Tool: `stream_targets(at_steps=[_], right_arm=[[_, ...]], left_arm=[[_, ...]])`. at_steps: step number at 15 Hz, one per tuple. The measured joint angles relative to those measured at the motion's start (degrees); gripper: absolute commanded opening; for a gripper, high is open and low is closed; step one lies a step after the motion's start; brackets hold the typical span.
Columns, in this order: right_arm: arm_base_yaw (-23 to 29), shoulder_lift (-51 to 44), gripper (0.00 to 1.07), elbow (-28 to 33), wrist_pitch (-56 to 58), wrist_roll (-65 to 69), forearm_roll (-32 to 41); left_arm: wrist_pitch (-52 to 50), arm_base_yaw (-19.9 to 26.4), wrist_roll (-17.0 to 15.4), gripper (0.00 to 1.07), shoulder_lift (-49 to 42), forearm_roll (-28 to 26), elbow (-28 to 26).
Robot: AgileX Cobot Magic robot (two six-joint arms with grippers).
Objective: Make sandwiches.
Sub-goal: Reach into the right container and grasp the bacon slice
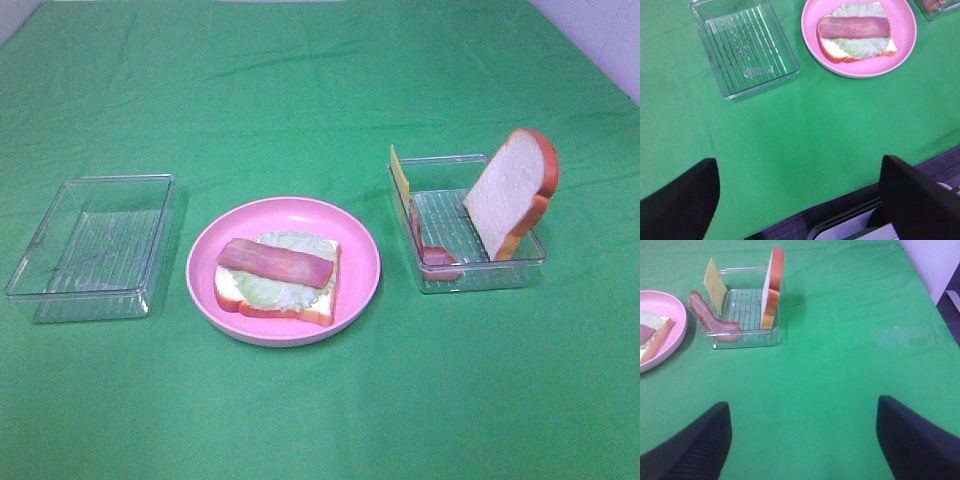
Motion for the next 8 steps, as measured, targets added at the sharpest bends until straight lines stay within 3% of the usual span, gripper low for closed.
stream_targets(at_steps=[4,6,8], right_arm=[[0.0,0.0,0.76,0.0,0.0,0.0,0.0],[0.0,0.0,0.76,0.0,0.0,0.0,0.0],[0.0,0.0,0.76,0.0,0.0,0.0,0.0]], left_arm=[[-5.44,0.0,2.64,0.83,-22.23,-0.46,17.76],[-6.7,0.0,3.84,0.83,-28.65,-0.57,21.6],[-7.62,0.0,7.1,0.83,-35.52,-0.86,24.24]])
